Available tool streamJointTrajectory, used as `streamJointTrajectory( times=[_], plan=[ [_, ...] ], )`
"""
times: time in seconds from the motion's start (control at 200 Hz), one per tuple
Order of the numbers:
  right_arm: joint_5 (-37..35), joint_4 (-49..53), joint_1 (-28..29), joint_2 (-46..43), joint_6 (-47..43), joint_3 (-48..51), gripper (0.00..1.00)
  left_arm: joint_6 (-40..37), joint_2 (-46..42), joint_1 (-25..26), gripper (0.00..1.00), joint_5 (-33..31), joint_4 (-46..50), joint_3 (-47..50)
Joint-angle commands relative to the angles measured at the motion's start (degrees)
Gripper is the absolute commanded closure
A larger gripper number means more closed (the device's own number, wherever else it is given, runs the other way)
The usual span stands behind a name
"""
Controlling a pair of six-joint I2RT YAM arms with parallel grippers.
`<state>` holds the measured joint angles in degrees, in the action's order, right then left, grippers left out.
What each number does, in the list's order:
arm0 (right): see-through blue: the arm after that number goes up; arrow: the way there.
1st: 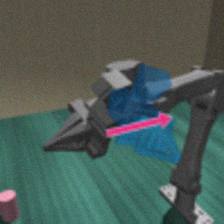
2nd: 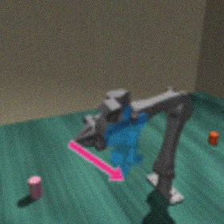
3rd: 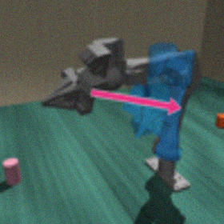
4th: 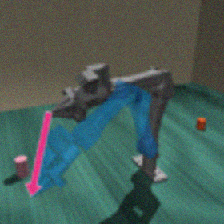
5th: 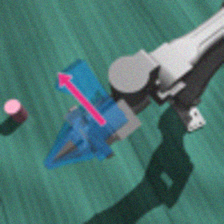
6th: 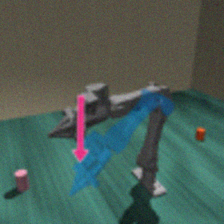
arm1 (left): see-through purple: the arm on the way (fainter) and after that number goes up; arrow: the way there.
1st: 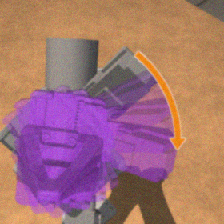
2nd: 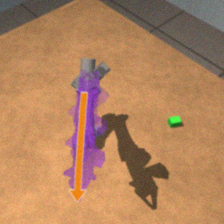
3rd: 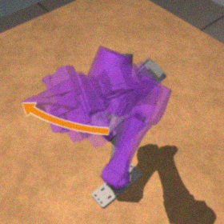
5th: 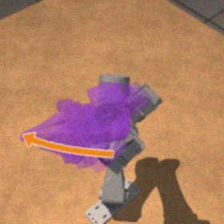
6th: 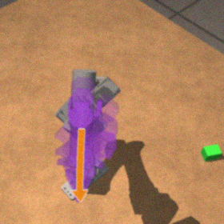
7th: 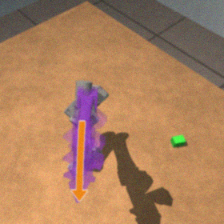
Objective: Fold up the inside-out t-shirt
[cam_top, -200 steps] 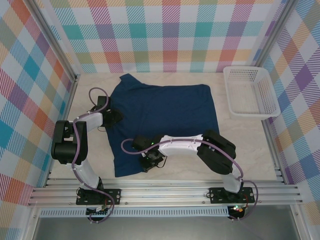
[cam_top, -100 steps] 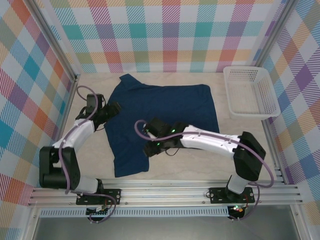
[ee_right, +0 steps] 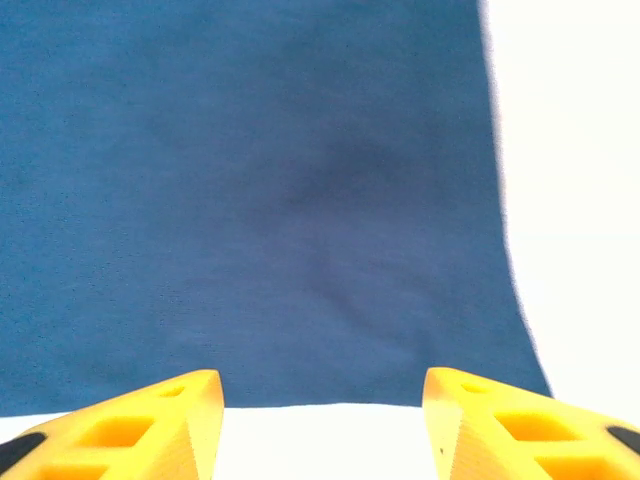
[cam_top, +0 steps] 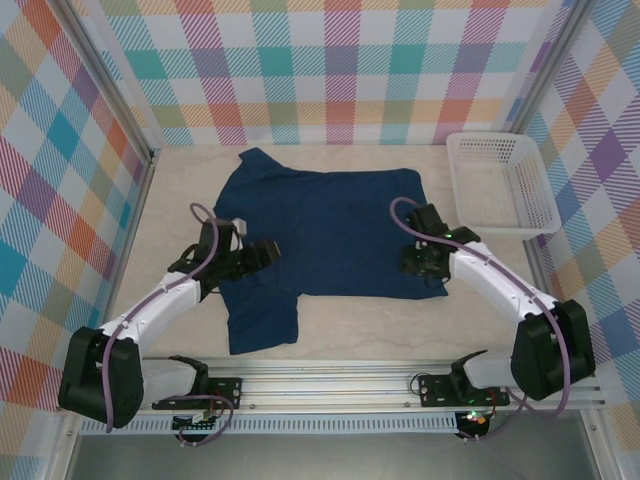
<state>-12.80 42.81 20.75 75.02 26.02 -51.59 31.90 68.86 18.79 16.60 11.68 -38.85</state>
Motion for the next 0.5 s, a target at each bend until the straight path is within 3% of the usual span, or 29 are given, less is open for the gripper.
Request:
streamJointTrajectory(
  times=[0.0,0.235,0.495],
  plan=[
    [4.2,2.2,-6.7,-3.4,2.3,4.7,0.44,-1.4,-1.9,3.2,0.22,0.5,6.4,-1.1],
    [12.2,-3.2,-17.0,-1.9,3.7,10.7,0.45,-1.6,-3.3,4.6,0.22,-1.0,8.2,-1.6],
    [13.4,-7.9,-19.6,0.9,4.7,12.2,0.55,-2.0,-2.6,5.1,0.22,-1.9,8.6,-1.8]
  ],
)
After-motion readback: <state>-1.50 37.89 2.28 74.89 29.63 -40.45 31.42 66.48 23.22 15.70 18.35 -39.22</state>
